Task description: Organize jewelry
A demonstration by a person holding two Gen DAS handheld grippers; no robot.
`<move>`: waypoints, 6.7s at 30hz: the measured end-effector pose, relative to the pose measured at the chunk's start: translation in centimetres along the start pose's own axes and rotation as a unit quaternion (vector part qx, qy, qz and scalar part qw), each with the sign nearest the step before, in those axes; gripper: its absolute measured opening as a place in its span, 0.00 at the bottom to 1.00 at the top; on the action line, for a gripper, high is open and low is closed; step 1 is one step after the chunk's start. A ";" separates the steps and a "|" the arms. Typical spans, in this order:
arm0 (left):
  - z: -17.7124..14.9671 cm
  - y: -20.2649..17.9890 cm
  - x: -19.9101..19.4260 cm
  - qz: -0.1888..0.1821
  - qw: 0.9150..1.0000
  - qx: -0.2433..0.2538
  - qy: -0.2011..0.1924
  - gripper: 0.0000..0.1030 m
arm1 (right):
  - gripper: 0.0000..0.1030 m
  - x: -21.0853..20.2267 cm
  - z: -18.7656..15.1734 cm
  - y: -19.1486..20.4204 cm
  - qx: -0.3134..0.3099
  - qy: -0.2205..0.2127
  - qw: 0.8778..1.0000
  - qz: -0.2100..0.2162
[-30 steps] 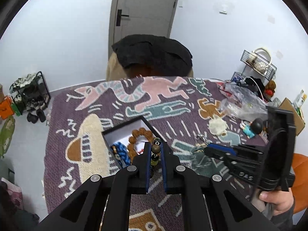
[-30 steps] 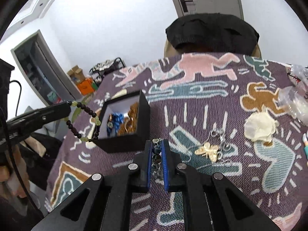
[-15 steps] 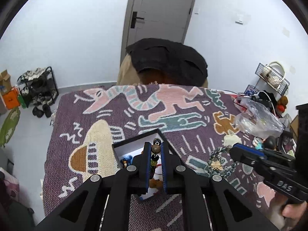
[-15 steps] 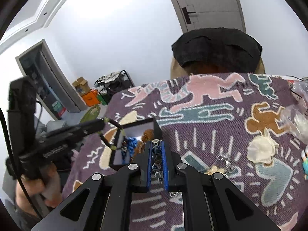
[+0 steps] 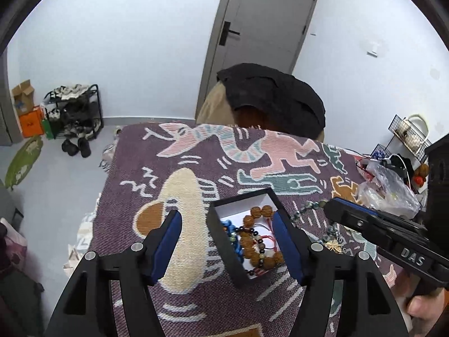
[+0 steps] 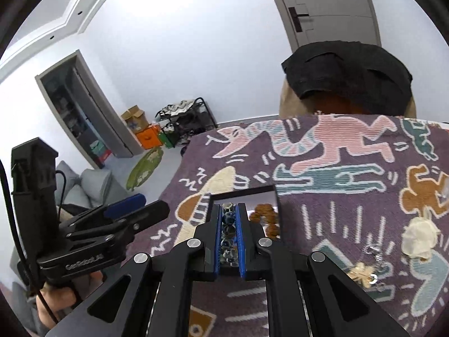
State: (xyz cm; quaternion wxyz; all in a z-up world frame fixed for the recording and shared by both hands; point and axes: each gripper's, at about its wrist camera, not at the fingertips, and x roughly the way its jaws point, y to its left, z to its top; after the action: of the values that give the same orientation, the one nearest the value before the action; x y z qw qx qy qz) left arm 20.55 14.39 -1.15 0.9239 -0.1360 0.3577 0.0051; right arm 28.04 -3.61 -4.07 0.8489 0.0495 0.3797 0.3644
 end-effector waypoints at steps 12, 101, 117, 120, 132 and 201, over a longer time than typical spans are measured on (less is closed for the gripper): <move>-0.1 -2.0 -1.4 0.008 0.999 0.023 -0.035 0.81 | 0.66 -1.3 -2.1 -4.0 0.051 -0.004 0.998 -0.037; -0.5 -20.5 9.6 -0.101 0.985 0.108 0.085 0.14 | 0.73 -7.7 -6.9 -23.7 0.218 0.007 0.966 -0.138; 4.7 -19.3 -0.4 -0.105 0.987 0.121 -0.012 0.14 | 0.03 -4.6 -5.6 -23.7 0.193 0.018 0.970 -0.148; 5.6 -19.0 -1.6 -0.100 0.987 0.121 -0.024 0.14 | 0.03 -5.9 -5.0 -22.5 0.181 0.005 0.974 -0.137; 10.2 -16.4 -8.4 -0.069 0.988 0.109 -0.087 0.14 | 0.03 -9.8 -1.7 -16.8 0.136 -0.045 0.984 -0.102; -1.4 2.3 -2.7 0.004 0.999 -0.030 -0.034 0.77 | 0.64 -1.1 -0.8 -1.0 0.025 0.007 1.000 -0.008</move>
State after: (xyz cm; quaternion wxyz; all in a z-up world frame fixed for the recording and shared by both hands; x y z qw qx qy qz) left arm 17.41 16.49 -0.92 0.9311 -0.1615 0.3261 0.0244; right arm 27.62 -5.16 -4.31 0.8472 0.0652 0.3954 0.3487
